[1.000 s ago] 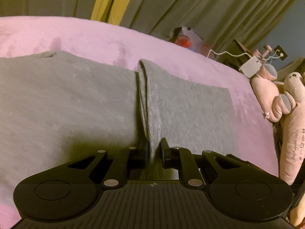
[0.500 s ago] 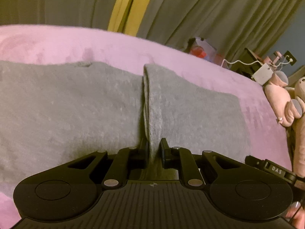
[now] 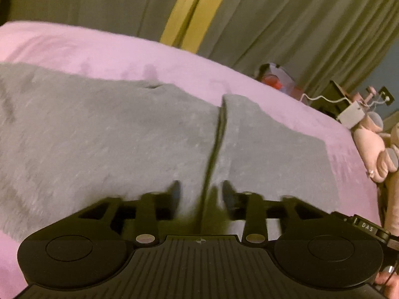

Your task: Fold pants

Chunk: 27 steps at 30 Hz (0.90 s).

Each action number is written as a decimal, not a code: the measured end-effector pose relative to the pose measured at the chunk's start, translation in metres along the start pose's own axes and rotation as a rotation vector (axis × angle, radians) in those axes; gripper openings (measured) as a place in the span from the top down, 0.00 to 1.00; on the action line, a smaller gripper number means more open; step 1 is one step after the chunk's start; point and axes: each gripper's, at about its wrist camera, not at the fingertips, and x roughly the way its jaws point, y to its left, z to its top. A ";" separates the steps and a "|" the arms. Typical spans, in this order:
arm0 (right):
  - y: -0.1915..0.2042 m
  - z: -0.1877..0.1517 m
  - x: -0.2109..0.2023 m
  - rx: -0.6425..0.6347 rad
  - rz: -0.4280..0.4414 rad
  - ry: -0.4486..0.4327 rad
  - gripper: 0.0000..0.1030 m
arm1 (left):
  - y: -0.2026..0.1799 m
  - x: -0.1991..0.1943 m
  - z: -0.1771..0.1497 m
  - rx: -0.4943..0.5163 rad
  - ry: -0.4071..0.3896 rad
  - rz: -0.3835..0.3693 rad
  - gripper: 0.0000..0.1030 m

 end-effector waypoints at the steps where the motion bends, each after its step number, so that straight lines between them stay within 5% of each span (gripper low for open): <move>1: 0.002 -0.001 0.000 -0.010 -0.003 -0.003 0.04 | -0.006 0.003 0.003 0.020 -0.012 -0.001 0.50; 7: 0.021 -0.006 -0.001 -0.114 -0.016 -0.020 0.04 | -0.025 0.042 0.031 0.010 0.022 -0.047 0.49; 12: 0.035 -0.010 0.002 -0.192 -0.017 -0.020 0.04 | -0.029 0.076 0.040 -0.023 0.078 0.010 0.75; 18: 0.035 -0.011 -0.005 -0.206 0.004 -0.064 0.04 | -0.027 0.049 0.031 0.026 -0.027 -0.037 0.81; 22: 0.039 -0.016 -0.019 -0.241 0.070 -0.138 0.04 | -0.014 0.030 0.030 0.023 -0.060 0.011 0.81; 27: 0.055 -0.020 -0.004 -0.325 0.024 -0.063 0.04 | -0.003 0.033 0.028 0.055 -0.055 0.186 0.74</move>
